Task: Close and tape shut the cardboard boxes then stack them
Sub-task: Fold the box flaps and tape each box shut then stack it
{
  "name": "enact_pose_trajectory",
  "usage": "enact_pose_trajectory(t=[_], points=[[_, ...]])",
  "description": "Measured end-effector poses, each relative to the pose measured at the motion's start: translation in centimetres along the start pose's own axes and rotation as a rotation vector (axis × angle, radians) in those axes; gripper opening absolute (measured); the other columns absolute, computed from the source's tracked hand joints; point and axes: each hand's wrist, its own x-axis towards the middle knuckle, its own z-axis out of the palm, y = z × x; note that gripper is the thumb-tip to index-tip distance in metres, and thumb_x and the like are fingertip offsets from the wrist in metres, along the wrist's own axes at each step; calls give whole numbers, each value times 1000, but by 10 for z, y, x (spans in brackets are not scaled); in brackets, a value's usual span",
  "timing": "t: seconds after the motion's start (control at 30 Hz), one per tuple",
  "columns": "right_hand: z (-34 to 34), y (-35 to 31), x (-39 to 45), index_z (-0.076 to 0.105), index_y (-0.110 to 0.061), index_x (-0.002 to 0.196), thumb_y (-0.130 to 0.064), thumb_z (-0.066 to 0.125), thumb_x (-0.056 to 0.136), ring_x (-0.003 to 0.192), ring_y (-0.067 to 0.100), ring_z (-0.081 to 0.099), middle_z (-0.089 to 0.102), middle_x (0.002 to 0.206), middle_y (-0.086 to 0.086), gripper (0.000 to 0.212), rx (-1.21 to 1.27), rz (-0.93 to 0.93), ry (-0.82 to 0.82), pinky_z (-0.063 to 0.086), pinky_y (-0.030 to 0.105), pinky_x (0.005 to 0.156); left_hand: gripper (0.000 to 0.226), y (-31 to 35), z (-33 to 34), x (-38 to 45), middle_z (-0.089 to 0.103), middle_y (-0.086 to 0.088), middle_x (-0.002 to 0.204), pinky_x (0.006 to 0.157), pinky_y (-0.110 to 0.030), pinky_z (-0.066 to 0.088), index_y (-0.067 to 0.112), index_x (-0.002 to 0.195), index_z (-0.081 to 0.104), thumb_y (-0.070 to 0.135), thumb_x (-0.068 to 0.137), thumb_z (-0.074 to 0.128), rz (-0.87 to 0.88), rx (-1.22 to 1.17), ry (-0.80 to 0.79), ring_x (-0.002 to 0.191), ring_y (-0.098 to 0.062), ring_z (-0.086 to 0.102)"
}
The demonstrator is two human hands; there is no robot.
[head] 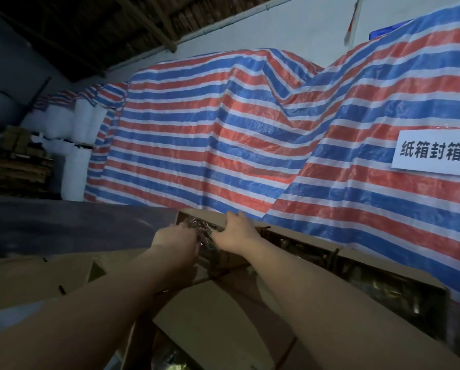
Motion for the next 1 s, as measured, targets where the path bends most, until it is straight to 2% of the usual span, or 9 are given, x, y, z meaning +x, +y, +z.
enact_pose_trajectory(t=[0.07,0.17,0.27,0.37,0.47,0.63,0.73,0.87,1.0], points=[[13,-3,4,50,-25,112,-28,62,92,114,26,49,45,111,0,24,25,9,76,46,51,103,31,-4,13,2,50,-3,126,91,-38,50,23,122,53,37,95,51,-21,9,-3,109,-20,52],[22,-4,6,59,-16,114,-22,59,97,96,20,58,56,110,6,18,-14,49,180,55,37,86,46,-8,27,4,38,-7,145,103,-44,44,24,137,45,42,95,51,-42,15,7,126,-25,44],[14,-3,5,60,-14,112,-18,58,98,87,19,56,59,104,7,15,-80,32,198,48,30,72,52,-11,28,6,17,-9,160,112,-48,32,27,145,35,46,97,44,-54,-30,-21,142,-30,28],[-5,-2,2,56,-17,99,-18,58,98,72,12,49,54,86,-1,2,-22,28,237,42,29,66,53,-12,16,9,12,-10,162,116,-50,28,28,149,28,43,100,40,-72,-132,-4,145,-32,23],[-30,-4,-4,55,-19,88,-20,57,100,68,10,49,54,80,-2,12,37,43,227,36,24,55,55,-12,-7,9,29,-10,153,109,-48,39,24,150,23,37,100,43,-65,-269,102,134,-28,40],[-83,-15,-29,50,-21,77,-21,52,103,69,12,52,55,80,1,26,118,32,186,34,23,52,39,-6,-66,7,49,3,118,83,-40,56,27,135,31,30,100,46,-77,-625,277,92,-13,58],[-126,-17,-48,58,-12,90,-19,49,102,74,19,55,57,86,6,17,153,58,138,37,26,54,28,3,-105,3,56,-3,109,84,-39,52,22,127,39,26,101,47,-94,-700,201,94,-16,58],[-187,-10,-83,58,-8,80,-12,55,94,68,20,49,50,75,8,15,193,122,80,36,28,56,20,26,-159,-10,56,-3,104,86,-37,48,18,117,50,22,97,54,-78,-694,104,99,-21,57],[-245,3,-129,65,-11,86,-16,60,94,80,20,64,66,86,9,11,222,204,38,51,30,60,10,58,-210,-31,61,-4,99,79,-33,50,17,105,60,21,96,58,-39,-904,-11,93,-20,59]])
